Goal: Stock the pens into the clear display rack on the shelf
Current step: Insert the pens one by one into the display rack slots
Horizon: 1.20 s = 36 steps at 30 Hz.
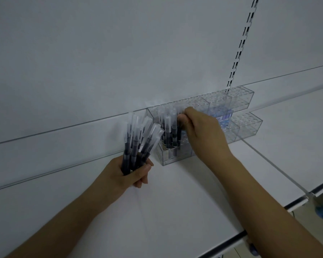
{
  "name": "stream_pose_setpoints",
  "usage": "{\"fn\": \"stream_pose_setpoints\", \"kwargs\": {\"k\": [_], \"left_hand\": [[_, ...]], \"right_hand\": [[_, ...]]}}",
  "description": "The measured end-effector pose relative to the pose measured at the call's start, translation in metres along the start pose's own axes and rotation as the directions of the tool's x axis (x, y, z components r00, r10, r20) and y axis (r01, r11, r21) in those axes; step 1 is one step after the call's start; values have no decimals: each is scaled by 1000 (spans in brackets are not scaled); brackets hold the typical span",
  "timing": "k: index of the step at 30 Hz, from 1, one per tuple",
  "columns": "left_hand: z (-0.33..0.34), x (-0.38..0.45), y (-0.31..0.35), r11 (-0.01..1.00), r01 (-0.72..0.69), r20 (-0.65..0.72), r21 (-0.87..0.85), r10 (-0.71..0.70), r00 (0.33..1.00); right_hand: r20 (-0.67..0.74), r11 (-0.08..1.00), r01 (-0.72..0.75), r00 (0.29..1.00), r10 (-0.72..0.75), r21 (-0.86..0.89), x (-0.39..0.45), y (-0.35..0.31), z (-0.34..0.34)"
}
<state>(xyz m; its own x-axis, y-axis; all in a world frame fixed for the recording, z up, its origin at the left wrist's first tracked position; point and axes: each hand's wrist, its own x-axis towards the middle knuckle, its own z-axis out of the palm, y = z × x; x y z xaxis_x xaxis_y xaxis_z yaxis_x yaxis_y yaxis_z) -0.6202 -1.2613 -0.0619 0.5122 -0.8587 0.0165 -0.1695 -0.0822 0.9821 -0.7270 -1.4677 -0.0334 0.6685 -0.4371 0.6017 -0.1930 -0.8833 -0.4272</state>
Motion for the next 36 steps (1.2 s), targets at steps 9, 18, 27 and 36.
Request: {"fn": "stream_pose_setpoints", "kwargs": {"k": [9,18,27,36], "left_hand": [[0,0,0,999,-17,-8,33,17,1000],[2,-1,2,999,-4,-16,33,4,1000],[2,-1,2,999,-7,-23,36,8,1000],[0,4,-7,999,-6,-50,-44,4,999]], "right_hand": [[-80,990,-129,989,124,-63,-10,-4,-8],[-173,922,385,912,-373,40,-26,-28,7],[-269,845,148,963,-5,514,-25,-32,-13],[-419,786,27,857,300,618,-14,-3,-27]]}}
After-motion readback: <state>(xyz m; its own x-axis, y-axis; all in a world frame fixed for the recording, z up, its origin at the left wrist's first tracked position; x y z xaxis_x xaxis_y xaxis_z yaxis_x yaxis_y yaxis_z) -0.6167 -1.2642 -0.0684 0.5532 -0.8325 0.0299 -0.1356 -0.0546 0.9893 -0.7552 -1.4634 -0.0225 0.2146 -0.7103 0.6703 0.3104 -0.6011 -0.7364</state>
